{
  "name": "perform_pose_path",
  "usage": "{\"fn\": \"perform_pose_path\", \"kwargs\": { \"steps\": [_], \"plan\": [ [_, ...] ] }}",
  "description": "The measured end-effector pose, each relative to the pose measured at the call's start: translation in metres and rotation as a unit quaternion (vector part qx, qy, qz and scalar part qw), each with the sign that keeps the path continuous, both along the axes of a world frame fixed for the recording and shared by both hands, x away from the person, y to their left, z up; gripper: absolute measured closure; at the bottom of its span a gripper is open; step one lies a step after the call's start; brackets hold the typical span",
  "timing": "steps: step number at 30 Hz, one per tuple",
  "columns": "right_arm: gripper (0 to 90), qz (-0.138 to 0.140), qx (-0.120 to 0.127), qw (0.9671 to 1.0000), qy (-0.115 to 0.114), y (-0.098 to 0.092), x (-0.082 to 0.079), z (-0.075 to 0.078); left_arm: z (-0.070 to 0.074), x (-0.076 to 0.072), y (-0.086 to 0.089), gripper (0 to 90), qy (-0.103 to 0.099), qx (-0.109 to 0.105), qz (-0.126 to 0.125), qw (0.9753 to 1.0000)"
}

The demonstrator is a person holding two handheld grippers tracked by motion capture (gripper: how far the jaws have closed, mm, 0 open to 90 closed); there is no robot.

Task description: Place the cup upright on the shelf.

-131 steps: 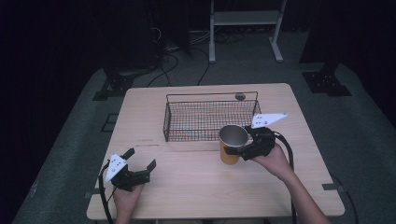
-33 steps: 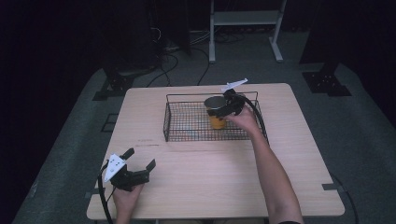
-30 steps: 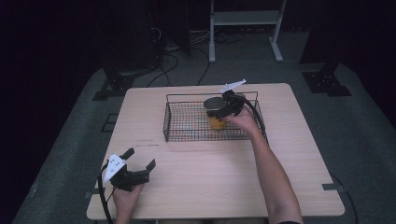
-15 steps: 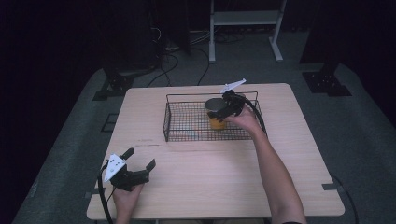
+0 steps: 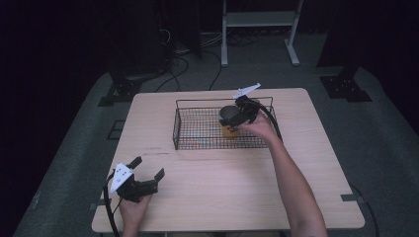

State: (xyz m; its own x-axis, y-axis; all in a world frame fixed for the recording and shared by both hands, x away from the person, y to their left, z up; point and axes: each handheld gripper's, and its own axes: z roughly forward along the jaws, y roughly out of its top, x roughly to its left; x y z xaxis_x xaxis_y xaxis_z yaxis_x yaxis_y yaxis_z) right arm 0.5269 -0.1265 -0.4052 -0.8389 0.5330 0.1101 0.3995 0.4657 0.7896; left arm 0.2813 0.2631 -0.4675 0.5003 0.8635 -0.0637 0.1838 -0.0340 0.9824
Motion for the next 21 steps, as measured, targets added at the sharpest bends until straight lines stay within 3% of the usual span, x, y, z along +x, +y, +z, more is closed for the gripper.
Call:
{"fn": "perform_pose_path", "kwargs": {
  "steps": [11, 13, 18, 21],
  "plan": [
    [0.0, -0.006, 0.025, 0.9996, -0.013, -0.007, -0.002, 0.01, 0.0, 0.0, 0.0, 0.0, 0.002, 0.0, 0.002, 1.0],
    [0.0, -0.009, 0.048, 0.9987, -0.013, -0.012, -0.003, 0.015, 0.0, 0.001, 0.001, 0.0, 0.003, -0.002, 0.002, 1.0],
    [0.0, -0.007, 0.059, 0.9981, -0.018, -0.016, -0.006, 0.022, 0.0, 0.0, 0.001, 0.0, 0.002, -0.002, 0.003, 1.0],
    [0.0, 0.0, 0.078, 0.9968, -0.02, -0.02, -0.011, 0.029, 0.0, 0.0, 0.0, 0.0, 0.002, 0.001, 0.004, 1.0]
  ]
}}
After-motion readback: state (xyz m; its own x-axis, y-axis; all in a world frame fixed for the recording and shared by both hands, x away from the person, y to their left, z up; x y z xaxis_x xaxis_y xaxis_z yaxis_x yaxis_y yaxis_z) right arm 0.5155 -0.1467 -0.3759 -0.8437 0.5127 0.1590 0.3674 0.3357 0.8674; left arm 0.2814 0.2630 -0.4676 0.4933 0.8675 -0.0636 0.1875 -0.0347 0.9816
